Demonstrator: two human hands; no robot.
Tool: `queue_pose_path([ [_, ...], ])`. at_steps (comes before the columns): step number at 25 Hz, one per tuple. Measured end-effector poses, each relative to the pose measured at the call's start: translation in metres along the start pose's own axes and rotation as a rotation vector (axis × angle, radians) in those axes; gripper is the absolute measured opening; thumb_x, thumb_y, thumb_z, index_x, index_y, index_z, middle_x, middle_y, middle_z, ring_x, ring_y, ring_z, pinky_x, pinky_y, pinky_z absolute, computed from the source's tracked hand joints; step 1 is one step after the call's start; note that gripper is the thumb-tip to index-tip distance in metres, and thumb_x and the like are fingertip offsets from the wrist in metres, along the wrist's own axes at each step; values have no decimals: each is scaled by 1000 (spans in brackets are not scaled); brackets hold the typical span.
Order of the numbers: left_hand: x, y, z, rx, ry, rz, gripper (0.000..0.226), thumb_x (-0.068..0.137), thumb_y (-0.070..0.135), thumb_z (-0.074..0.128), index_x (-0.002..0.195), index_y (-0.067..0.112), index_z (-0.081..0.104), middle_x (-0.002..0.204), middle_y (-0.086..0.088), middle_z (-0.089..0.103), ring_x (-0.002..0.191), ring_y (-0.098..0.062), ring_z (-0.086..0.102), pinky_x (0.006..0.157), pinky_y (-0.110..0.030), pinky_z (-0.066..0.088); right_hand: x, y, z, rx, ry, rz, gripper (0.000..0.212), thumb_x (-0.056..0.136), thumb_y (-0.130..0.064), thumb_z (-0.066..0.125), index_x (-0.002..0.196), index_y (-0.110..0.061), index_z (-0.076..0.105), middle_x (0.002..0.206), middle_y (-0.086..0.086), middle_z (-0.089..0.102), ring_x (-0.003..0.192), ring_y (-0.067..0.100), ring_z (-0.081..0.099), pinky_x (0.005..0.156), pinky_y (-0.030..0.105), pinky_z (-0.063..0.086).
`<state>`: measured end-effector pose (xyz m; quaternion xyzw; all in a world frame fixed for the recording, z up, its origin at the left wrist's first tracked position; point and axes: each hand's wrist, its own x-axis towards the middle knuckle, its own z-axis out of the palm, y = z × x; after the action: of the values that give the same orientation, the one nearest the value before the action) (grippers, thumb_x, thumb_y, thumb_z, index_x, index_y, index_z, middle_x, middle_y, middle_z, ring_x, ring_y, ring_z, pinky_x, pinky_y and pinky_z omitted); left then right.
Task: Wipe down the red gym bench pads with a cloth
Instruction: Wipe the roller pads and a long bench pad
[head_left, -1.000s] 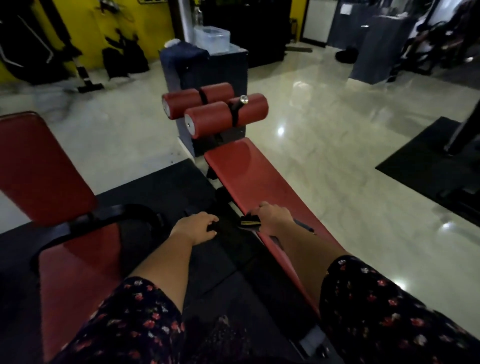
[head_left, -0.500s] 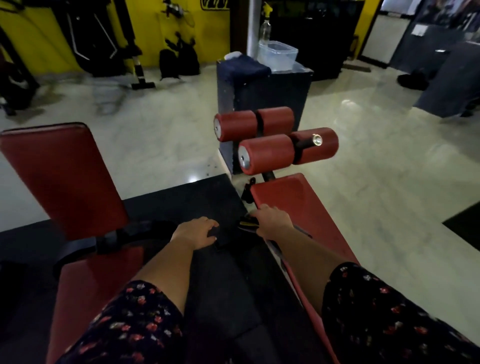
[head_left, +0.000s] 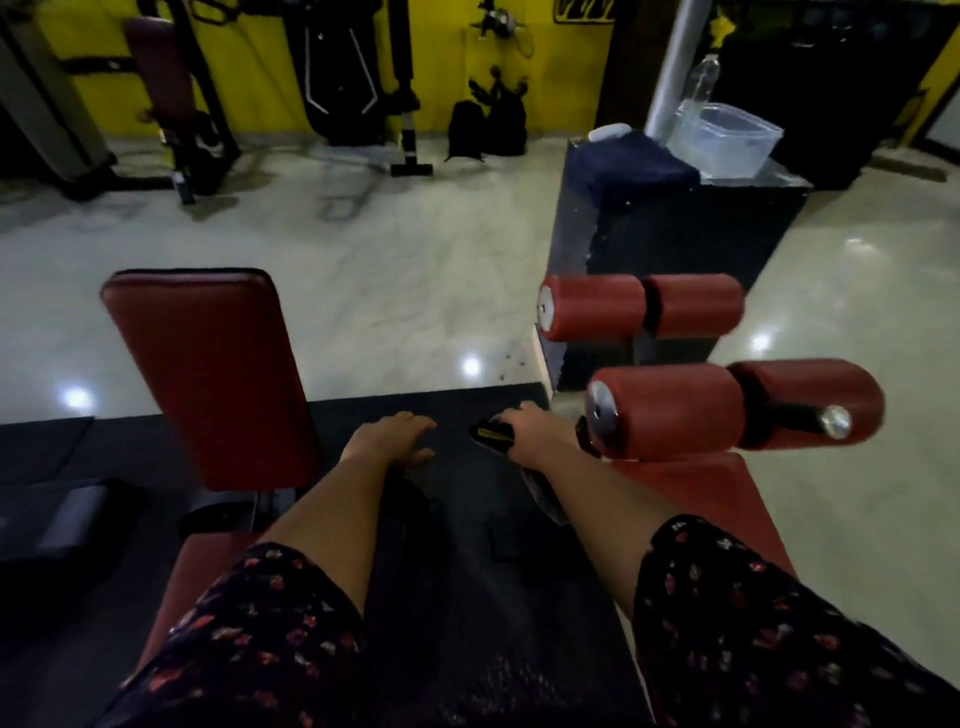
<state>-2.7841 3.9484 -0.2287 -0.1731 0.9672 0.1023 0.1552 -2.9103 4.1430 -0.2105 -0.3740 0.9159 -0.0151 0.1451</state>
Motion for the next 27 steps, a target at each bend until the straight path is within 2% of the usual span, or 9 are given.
queue_pose_path([
  [5, 59, -34, -40, -68, 12, -118, 58, 94, 43, 58, 147, 32, 37, 145, -2, 42, 131, -26, 46, 104, -47, 41, 98, -15, -36, -18, -28, -169, 46, 89, -25, 57, 134, -33, 51, 125, 6, 47, 111, 31, 54, 88, 40, 48],
  [11, 117, -67, -69, -92, 35, -165, 58, 94, 43, 56, 147, 31, 37, 146, -3, 41, 130, -26, 46, 103, -46, 42, 180, -26, -60, -133, -19, -237, 47, 90, -20, 57, 136, -29, 49, 126, 7, 47, 107, 30, 55, 79, 37, 44],
  [16, 181, -111, -97, -182, 57, -183, 55, 93, 41, 58, 144, 32, 41, 142, 0, 46, 127, -21, 48, 104, -42, 42, 261, -32, -81, -132, -13, -224, 50, 90, -20, 58, 137, -31, 47, 128, 6, 46, 109, 29, 55, 78, 36, 43],
  [22, 276, -175, -148, -160, 22, -134, 55, 93, 40, 59, 144, 32, 41, 141, 2, 47, 125, -21, 49, 102, -42, 44, 375, -58, -113, -93, 1, -148, 47, 88, -23, 57, 133, -34, 51, 121, 3, 48, 105, 26, 56, 81, 35, 47],
  [27, 335, -212, -191, -104, 53, -73, 54, 94, 41, 57, 145, 33, 40, 140, 2, 47, 125, -21, 49, 101, -44, 45, 445, -77, -148, -77, 56, -131, 47, 88, -24, 57, 133, -38, 51, 122, 2, 48, 106, 26, 57, 79, 34, 44],
])
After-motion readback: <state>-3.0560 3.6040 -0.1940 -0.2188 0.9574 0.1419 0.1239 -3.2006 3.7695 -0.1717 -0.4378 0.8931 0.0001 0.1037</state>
